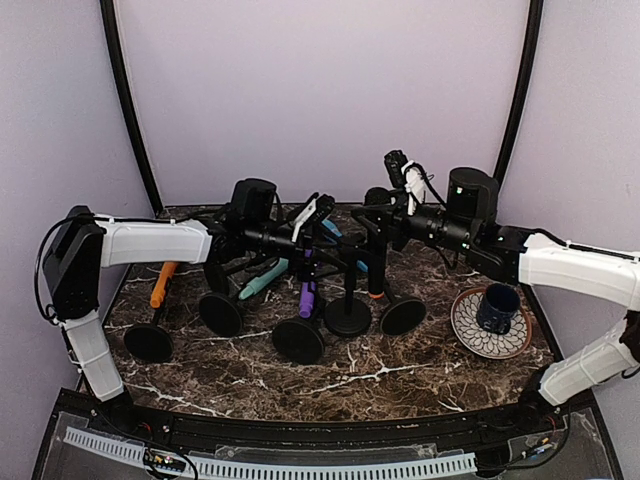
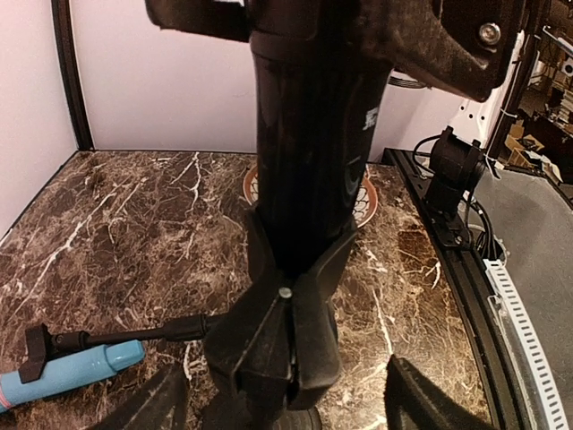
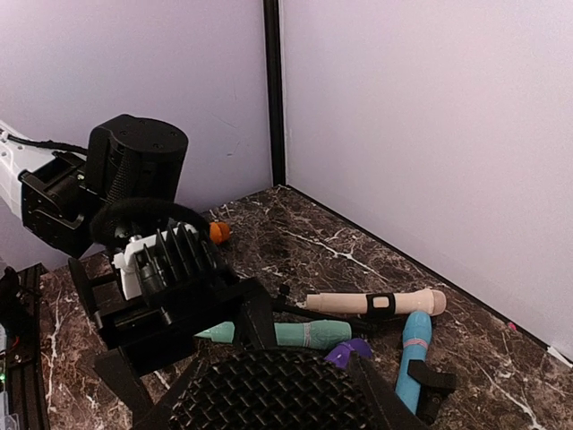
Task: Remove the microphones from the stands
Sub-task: Open the clamp for the microphone stand.
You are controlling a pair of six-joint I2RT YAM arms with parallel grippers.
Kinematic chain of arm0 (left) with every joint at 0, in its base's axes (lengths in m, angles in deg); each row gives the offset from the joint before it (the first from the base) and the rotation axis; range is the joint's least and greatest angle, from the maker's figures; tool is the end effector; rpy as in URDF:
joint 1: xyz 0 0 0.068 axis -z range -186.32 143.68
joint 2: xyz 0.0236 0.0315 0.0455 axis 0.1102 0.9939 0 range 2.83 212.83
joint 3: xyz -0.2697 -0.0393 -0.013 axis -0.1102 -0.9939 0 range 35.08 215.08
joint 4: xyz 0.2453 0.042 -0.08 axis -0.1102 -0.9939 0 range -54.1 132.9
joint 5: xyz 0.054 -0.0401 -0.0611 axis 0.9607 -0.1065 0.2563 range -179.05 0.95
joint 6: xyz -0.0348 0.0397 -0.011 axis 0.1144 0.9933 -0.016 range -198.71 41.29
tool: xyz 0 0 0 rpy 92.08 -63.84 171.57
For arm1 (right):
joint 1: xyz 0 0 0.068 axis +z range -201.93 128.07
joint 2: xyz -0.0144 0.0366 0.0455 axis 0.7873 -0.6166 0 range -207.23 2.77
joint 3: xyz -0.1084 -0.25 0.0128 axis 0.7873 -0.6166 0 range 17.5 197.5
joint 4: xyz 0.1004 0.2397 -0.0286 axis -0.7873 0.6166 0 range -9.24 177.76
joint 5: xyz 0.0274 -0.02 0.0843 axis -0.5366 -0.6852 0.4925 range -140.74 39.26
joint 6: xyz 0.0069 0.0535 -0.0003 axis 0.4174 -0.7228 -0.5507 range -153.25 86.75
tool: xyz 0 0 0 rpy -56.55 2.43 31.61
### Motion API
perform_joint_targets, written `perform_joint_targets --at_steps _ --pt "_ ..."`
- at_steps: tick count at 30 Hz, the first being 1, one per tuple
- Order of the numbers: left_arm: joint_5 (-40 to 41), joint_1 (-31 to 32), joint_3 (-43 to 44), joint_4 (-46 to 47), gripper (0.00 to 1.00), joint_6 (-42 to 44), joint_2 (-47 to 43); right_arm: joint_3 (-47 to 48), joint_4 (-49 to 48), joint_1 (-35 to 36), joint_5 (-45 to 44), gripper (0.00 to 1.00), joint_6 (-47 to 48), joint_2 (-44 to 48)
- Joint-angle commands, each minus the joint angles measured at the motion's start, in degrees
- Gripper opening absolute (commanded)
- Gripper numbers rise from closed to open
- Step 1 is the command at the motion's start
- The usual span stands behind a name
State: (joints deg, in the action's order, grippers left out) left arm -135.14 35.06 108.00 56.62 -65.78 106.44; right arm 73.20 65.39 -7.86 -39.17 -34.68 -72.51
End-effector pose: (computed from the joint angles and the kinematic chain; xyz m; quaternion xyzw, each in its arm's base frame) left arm 0.2964 -0.2955 0.2679 0.5448 0.5517 -0.4396 0.4534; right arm 0.2195 0.2224 0.3353 -0.3289 0.6540 0.3300 0.5959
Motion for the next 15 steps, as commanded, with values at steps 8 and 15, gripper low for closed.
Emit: perform_joint_targets --at_steps 8,15 --pt "0.22 0.17 2.38 -2.68 0.36 3.29 0.74 0.03 -3.96 -0.91 4.55 0.3 -2.25 -0.03" --pt "1.07 1.02 2.32 -1.11 0.72 3.71 0.52 -0.06 -4.47 -1.09 5.55 0.3 -2.68 -0.21"
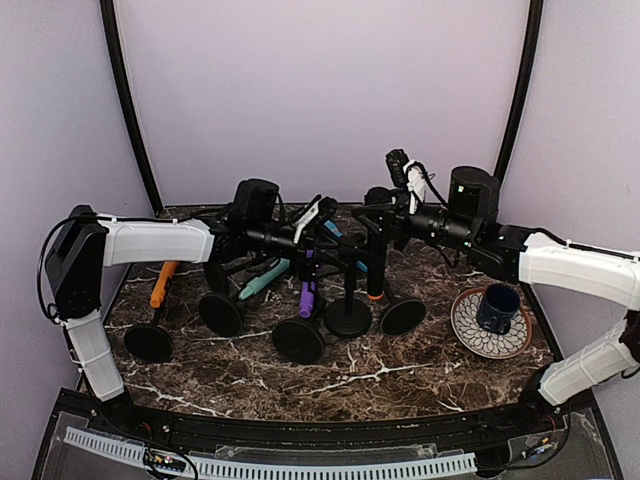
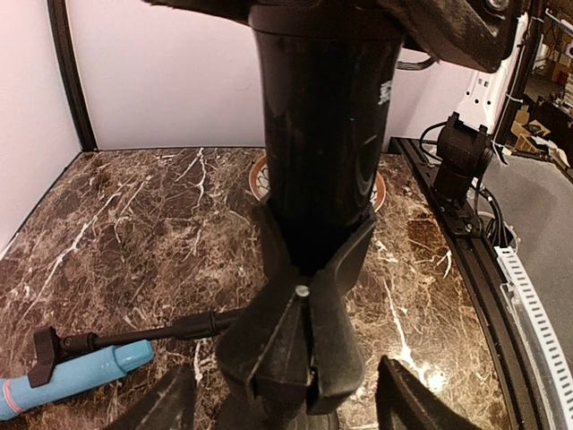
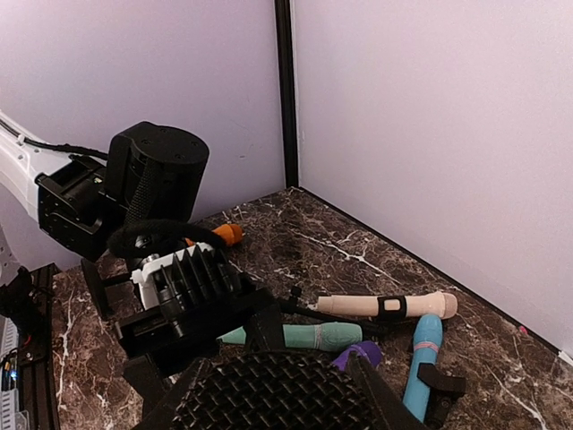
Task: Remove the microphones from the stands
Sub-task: Open the clamp for the microphone stand.
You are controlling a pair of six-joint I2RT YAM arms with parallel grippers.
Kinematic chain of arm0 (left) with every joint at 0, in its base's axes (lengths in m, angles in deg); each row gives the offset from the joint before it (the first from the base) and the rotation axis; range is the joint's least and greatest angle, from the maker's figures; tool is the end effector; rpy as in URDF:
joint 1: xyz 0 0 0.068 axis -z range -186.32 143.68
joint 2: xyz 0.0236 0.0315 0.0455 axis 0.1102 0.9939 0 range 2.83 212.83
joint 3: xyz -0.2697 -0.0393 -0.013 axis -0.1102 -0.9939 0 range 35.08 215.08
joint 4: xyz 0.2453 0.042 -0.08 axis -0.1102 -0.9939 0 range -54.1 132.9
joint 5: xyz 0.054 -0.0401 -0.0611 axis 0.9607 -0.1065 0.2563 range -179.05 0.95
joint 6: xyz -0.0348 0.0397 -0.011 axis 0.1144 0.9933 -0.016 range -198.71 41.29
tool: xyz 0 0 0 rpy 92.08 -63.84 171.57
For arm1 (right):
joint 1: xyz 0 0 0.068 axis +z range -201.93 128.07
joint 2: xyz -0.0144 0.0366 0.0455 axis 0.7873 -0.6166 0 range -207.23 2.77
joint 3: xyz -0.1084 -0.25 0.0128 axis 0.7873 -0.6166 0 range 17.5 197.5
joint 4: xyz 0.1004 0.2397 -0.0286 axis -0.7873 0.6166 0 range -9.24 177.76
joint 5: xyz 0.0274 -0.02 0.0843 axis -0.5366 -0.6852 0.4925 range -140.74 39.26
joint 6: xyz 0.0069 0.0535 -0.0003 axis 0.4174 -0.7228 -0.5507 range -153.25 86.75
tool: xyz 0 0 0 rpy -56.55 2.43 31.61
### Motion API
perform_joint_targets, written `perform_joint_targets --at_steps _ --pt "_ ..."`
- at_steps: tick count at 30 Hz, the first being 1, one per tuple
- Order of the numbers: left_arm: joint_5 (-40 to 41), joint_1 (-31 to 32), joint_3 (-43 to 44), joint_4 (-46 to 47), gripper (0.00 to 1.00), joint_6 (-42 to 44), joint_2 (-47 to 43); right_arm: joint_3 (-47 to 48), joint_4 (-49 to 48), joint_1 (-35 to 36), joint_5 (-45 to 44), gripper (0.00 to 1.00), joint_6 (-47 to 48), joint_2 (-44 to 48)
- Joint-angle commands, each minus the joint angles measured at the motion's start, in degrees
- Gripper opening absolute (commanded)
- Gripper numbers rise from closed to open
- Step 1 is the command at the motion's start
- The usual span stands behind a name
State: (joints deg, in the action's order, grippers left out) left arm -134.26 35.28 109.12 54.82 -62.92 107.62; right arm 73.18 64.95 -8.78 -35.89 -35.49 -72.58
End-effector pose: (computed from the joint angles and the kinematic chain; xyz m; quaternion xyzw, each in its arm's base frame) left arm 0.2990 -0.2994 0.2631 0.5567 0.5511 -0.4247 0.4538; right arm 0.2216 0.2202 0.3356 -0.3359 0.6479 0.3484 0.5883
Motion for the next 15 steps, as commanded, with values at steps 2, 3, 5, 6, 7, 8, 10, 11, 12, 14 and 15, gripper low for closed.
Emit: perform_joint_targets --at_steps 2,3,5,6,7,8,10,11,12,14,15 --pt "0.37 1.13 1.53 1.03 0.74 1.13 -0.64 0.01 -4.22 -0.26 2.58 0.3 -1.98 -0.12" --pt "0.42 1.16 1.72 1.31 0.74 1.15 -0.64 0.06 -4.29 -0.22 2.64 0.3 -2.06 -0.19" --pt "0.42 1.22 1.8 1.67 0.71 1.17 -0.57 0.07 -4.31 -0.35 2.81 0.3 -2.07 -0.23" --pt "0.48 1.27 1.81 1.82 0.67 1.13 -0.56 0.09 -4.31 -0.35 2.92 0.3 -2.07 -0.23" --pt "0.52 1.28 1.81 1.93 0.65 1.15 -0.51 0.05 -4.31 -0.35 2.95 0.3 -2.15 -0.29" --pt "0.51 1.28 1.81 1.95 0.58 1.1 -0.48 0.0 -4.28 -0.35 3.03 0.3 -2.15 -0.32" --pt "0.46 1.29 1.81 1.8 0.42 1.09 -0.47 -0.05 -4.3 -0.43 2.68 0.29 -2.15 -0.28" --pt "0.51 1.29 1.81 1.61 0.36 1.08 -0.51 -0.16 -4.25 -0.44 2.03 0.29 -2.15 -0.18" --pt "0.81 1.26 1.7 1.53 0.26 1.17 -0.59 -0.25 -4.23 -0.44 1.56 0.29 -2.15 -0.04" --pt "1.14 1.25 1.35 1.35 0.15 1.36 -0.75 -0.42 -3.95 -0.52 0.22 0.29 -1.88 0.45" --pt "1.2 1.23 1.18 1.48 0.12 1.35 -0.83 -0.42 -3.58 -0.53 -0.38 0.29 -1.7 0.73"
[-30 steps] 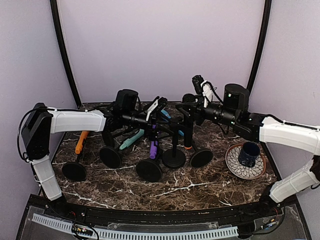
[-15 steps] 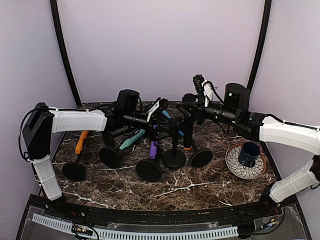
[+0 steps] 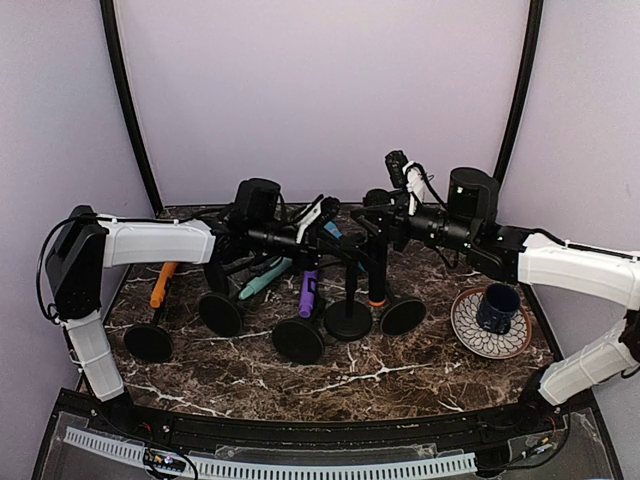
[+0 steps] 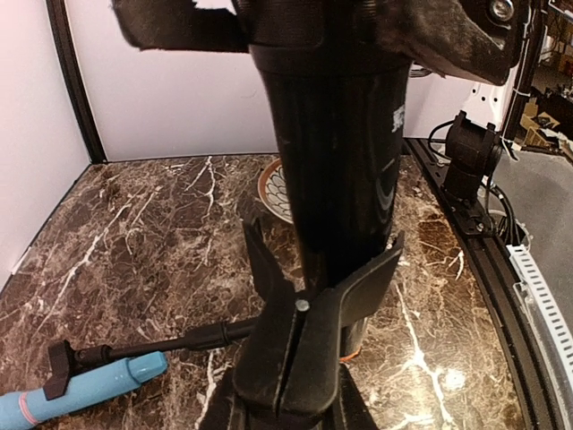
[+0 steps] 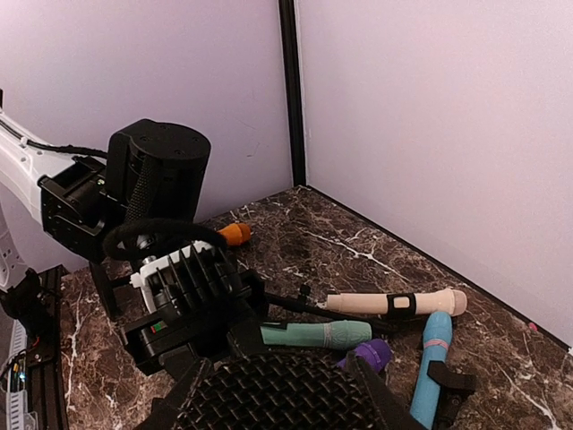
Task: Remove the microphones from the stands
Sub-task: Open the clamp for the microphone stand, then remove the microphone from the microphone stand, then place the microphone stand at the center of the board, then place the microphone at the center of the board.
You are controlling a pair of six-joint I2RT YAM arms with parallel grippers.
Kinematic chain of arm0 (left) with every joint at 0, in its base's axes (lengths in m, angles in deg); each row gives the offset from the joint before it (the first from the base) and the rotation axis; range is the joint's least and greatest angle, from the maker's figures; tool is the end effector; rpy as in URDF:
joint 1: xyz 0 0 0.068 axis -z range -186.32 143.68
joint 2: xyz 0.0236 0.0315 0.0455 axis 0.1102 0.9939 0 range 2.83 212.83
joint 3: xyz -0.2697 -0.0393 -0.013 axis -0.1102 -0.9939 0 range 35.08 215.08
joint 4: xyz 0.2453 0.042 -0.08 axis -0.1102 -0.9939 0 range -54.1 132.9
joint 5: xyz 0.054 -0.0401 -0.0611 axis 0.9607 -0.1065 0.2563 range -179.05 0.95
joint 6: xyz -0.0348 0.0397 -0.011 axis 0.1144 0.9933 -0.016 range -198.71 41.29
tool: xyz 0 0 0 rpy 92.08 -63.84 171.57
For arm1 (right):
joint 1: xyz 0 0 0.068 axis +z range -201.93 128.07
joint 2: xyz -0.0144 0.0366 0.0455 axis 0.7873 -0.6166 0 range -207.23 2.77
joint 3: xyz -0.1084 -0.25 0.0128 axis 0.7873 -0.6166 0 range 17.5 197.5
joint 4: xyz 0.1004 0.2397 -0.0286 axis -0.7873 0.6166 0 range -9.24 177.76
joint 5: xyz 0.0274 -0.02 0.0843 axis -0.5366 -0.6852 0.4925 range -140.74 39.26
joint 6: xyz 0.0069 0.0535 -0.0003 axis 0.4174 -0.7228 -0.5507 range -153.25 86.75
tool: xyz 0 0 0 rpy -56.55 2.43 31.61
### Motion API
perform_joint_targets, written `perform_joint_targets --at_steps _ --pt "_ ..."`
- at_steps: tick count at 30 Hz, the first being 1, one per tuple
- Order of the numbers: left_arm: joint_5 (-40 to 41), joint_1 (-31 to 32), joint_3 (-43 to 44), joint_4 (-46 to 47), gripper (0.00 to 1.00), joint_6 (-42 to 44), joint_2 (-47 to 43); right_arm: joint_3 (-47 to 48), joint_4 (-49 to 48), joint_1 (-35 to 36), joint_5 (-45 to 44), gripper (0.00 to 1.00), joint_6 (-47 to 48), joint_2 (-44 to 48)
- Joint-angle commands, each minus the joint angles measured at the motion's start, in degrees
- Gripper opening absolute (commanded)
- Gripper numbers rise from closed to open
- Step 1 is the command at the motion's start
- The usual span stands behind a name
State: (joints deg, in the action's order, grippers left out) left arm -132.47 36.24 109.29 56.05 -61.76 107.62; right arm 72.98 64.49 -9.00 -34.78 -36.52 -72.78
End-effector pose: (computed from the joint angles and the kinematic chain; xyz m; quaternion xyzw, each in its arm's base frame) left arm 0.2957 -0.3049 0.2659 0.5618 0.5415 -0.4127 0.4700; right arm 0.2224 0.2202 0.3343 -0.3346 0.6480 0.3587 0.5826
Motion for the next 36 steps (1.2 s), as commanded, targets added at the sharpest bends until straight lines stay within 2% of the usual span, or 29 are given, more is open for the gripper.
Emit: perform_joint_targets --at_steps 1,3,6,7,8,9,10,12,18,22,28,32,36 --pt "-0.34 0.25 0.75 0.37 0.06 0.26 -0.89 -0.25 -2.62 -0.31 -2.37 0.28 -0.3 1.34" --pt "-0.01 0.29 0.6 0.35 0.02 0.16 -0.9 -0.17 -0.99 -0.31 -4.51 0.28 0.41 2.41" --pt "0.51 0.25 0.62 0.42 0.04 -0.14 -0.83 0.03 2.04 -0.4 -8.58 0.28 1.52 4.92" --pt "0.7 0.24 0.66 0.53 0.14 -0.29 -0.87 0.22 3.45 -0.48 -10.46 0.28 1.9 5.93" --pt "1.16 0.28 0.62 0.68 0.34 -0.61 -0.9 0.25 4.66 -0.65 -12.28 0.28 2.16 6.97" --pt "1.46 0.26 0.52 0.94 0.44 -0.78 -0.95 0.31 5.83 -0.92 -13.95 0.27 2.39 8.12" --pt "1.99 0.26 0.35 1.11 0.61 -1.17 -1.09 0.18 6.71 -1.31 -15.3 0.27 2.47 9.28" --pt "3.33 0.29 -0.08 1.65 0.74 -2.0 -1.53 -0.32 7.96 -2.33 -17.45 0.27 2.75 11.5" --pt "11.59 0.16 -3.96 2.68 0.85 -5.76 -7.46 -1.0 10.78 -7.31 -21.65 0.27 1.79 13.82" --pt "16.66 -0.5 -7.11 1.14 0.87 -9.22 -13.5 -0.25 11.79 -13.07 -20.44 0.27 -0.48 10.2" --pt "23.58 -2.59 -13.29 -1.21 0.94 -15.1 -24.14 6.56 15.63 -20.75 -16.32 0.23 -4.9 -3.53" --pt "26.67 -7.87 -11.37 -10.99 0.95 -21.58 -27.15 13.56 20.18 -24.8 -13.27 0.23 -7.29 -12.83" --pt "25.32 -14.98 -10.24 -18.11 0.97 -28.15 -27.96 22.69 26.59 -27.4 -12.75 0.22 -8.51 -21.92"
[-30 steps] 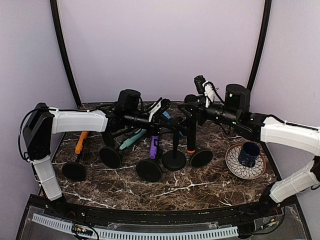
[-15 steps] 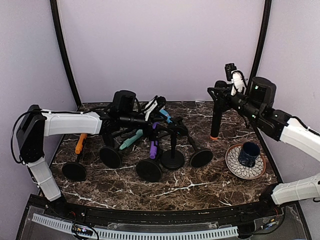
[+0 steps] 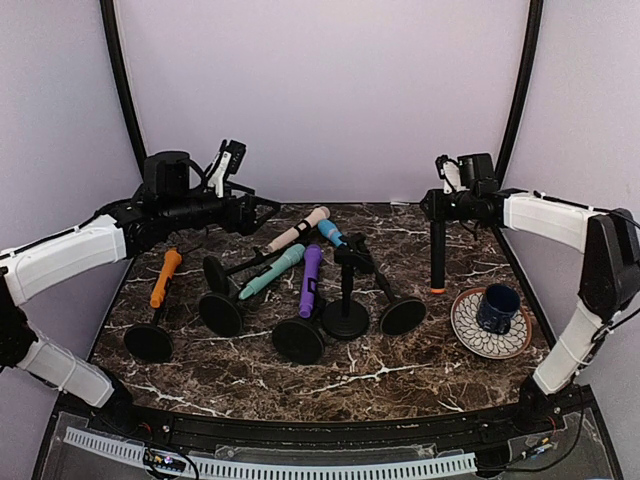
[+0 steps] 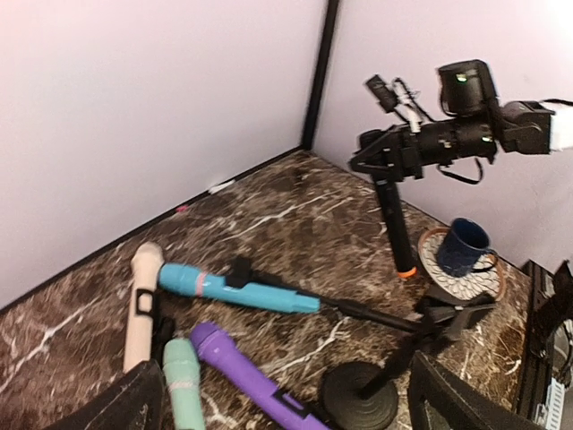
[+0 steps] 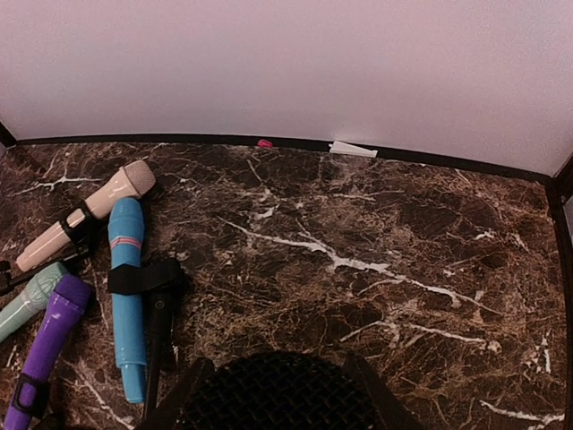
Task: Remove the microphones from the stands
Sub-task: Place the microphone at the center of the board.
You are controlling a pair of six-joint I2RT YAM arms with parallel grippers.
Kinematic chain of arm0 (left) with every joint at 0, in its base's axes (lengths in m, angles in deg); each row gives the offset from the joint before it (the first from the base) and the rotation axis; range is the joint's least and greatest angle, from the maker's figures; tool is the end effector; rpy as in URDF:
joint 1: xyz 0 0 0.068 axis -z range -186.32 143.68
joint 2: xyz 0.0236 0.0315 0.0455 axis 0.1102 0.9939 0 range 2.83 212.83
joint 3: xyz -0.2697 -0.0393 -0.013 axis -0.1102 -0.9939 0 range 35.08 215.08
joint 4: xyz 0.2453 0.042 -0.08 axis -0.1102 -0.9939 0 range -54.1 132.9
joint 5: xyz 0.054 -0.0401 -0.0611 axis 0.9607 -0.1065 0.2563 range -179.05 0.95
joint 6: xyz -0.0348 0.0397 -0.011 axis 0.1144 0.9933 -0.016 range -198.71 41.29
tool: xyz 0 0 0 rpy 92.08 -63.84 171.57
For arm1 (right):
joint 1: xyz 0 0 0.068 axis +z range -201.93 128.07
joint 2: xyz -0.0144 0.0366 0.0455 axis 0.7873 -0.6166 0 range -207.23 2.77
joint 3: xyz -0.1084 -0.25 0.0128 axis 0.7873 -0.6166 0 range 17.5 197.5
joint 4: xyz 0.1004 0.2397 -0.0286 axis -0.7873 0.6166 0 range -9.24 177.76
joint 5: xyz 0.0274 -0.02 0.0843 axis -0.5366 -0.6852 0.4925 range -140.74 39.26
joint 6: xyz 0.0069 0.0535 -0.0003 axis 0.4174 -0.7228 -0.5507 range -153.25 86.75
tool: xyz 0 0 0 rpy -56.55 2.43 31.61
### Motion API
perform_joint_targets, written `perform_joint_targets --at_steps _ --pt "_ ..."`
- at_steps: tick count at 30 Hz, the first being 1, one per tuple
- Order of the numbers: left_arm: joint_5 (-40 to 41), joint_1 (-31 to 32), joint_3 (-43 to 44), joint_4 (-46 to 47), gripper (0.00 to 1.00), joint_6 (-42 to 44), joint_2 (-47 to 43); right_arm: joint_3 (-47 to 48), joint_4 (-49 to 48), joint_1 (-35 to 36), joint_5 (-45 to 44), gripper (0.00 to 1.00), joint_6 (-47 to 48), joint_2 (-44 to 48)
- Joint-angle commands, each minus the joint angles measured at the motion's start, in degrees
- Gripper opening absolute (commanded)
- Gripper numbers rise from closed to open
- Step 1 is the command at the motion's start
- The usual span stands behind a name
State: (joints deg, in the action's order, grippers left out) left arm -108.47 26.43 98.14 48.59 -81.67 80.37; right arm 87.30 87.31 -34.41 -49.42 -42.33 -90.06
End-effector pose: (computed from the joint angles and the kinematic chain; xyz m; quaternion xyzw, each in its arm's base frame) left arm 0.2639 -0.1840 0.3517 0.2985 0.6950 -0.3187 0.5713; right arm 0.3595 0.1143 0.2825 -0.0694 0.8614 0.1255 0.4874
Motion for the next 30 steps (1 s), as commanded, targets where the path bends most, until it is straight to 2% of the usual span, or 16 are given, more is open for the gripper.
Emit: perform_joint_targets --at_steps 1,3,6,10,13,18,22,27,30 --pt "-0.75 -7.44 1.09 -11.47 0.97 -10.1 -0.89 10.48 5.48 -2.49 1.63 0.22 -2.92 -6.87" --pt "-4.81 -10.36 1.76 -13.93 0.97 -11.44 -1.37 14.59 8.51 -3.47 0.69 0.22 -3.15 -10.96" --pt "-4.82 -12.41 3.64 -20.7 0.97 -9.45 -2.83 18.84 11.22 -5.27 1.38 0.21 -4.01 -16.45" --pt "3.84 -12.8 4.6 -25.66 0.97 -4.03 -6.8 23.04 12.6 -6.51 0.63 0.2 -5.42 -22.83" --pt "7.0 -12.8 0.87 -23.92 0.97 -2.14 -8.83 28.31 15.12 -6.71 -0.97 0.22 -6.7 -28.91" --pt "9.04 -12.8 -2.6 -21.13 0.94 -0.38 -9.56 34.41 19.02 -6.78 -3.22 0.32 -9.1 -36.44" --pt "11.54 -12.8 -3.53 -21.66 0.94 1.14 -10.98 34.06 18.04 -6.79 -5.51 0.41 -10.61 -38.79" --pt "13.65 -12.8 -3.8 -22.22 0.94 2.33 -12.11 33.72 16.99 -6.8 -6.72 0.45 -11.7 -39.86" --pt "13.99 -12.8 -3.74 -22.5 0.94 2.6 -12.11 33.65 16.83 -6.8 -7.44 0.57 -11.95 -40.1"
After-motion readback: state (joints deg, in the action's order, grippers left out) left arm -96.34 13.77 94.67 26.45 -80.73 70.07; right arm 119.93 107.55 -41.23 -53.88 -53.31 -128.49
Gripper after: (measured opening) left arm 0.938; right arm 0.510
